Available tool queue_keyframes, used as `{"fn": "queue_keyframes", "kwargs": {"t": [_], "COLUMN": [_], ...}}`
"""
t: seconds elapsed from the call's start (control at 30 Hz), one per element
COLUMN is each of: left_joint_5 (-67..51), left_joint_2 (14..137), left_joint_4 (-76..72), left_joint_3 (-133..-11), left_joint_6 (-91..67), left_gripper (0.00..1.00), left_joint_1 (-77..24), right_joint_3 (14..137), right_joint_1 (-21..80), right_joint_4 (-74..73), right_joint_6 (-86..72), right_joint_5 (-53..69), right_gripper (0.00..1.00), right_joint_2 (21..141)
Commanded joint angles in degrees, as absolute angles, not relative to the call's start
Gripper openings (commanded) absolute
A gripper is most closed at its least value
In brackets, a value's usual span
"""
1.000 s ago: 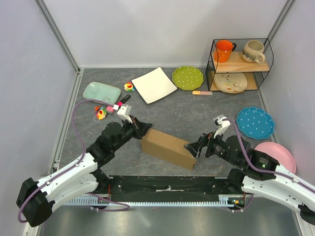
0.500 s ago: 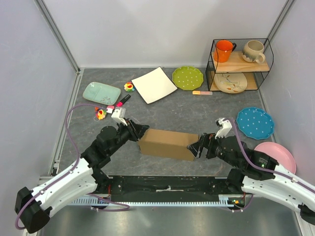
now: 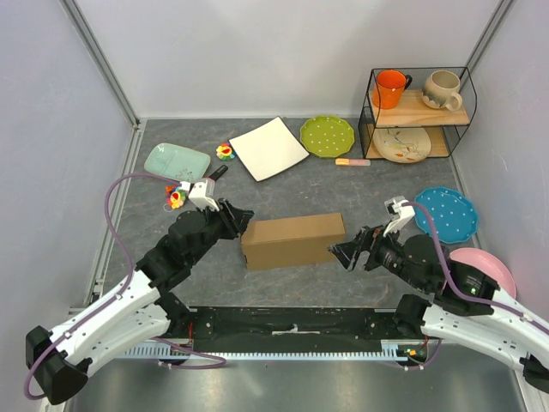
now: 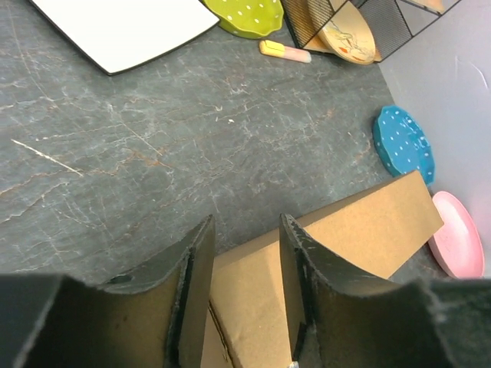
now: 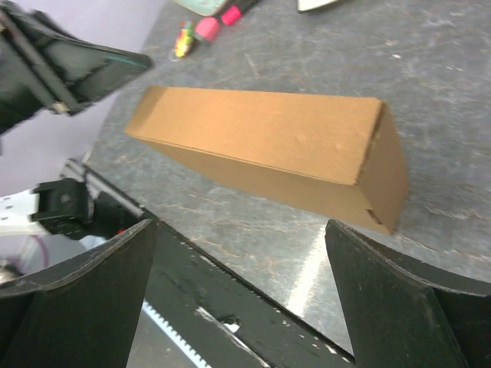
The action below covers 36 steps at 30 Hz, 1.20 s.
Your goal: Fold the paper box
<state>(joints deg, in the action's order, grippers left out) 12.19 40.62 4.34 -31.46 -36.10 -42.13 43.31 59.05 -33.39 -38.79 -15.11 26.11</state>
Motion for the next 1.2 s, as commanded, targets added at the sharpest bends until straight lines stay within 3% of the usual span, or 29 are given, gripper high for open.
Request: {"fn": "queue_keyframes", "kwargs": {"t": [0.0,0.17,0.2,0.23,0.33,0.93,1.03,1.17], "left_joint_5": [17.4,20.0,19.4,18.9,15.9,2.6,0.3,-4.6], "left_joint_2": [41.0,33.8,32.3,31.0,27.8,31.9,31.9,29.5], "left_joint_4": [9.5,11.8,12.0,12.1,13.4,9.1,8.3,7.2], "left_joint_3": [-36.2,-35.5,-35.0,-34.7,-33.1,-26.8,-25.6,-22.6], "left_joint_6": [-33.8,-34.9,-35.2,-35.5,-36.9,-38.3,-38.4,-37.3], "left_gripper": [0.48,0.68,0.82,0.87,0.9,0.66,0.6,0.51], "left_joint_1": [-42.1,-42.1,-42.1,-42.0,-42.1,-42.1,-42.1,-42.1], "right_joint_3": [43.4,42.9,43.0,43.1,42.5,35.8,33.6,30.1], "right_joint_1": [59.2,59.2,59.2,59.2,59.2,58.4,58.4,58.4], "right_joint_4": [-35.2,-33.2,-33.0,-32.6,-30.1,-18.5,-17.3,-16.9], "right_joint_6": [-40.5,-41.2,-41.0,-40.7,-38.4,-33.8,-33.8,-33.7], "right_joint_5": [-24.8,-32.5,-33.4,-35.1,-36.8,-35.7,-32.7,-29.1], "right_gripper": [0.98,0.98,0.98,0.98,0.98,0.87,0.76,0.54], "right_joint_2": [26.7,27.6,28.2,29.3,31.8,41.7,41.2,38.3]}}
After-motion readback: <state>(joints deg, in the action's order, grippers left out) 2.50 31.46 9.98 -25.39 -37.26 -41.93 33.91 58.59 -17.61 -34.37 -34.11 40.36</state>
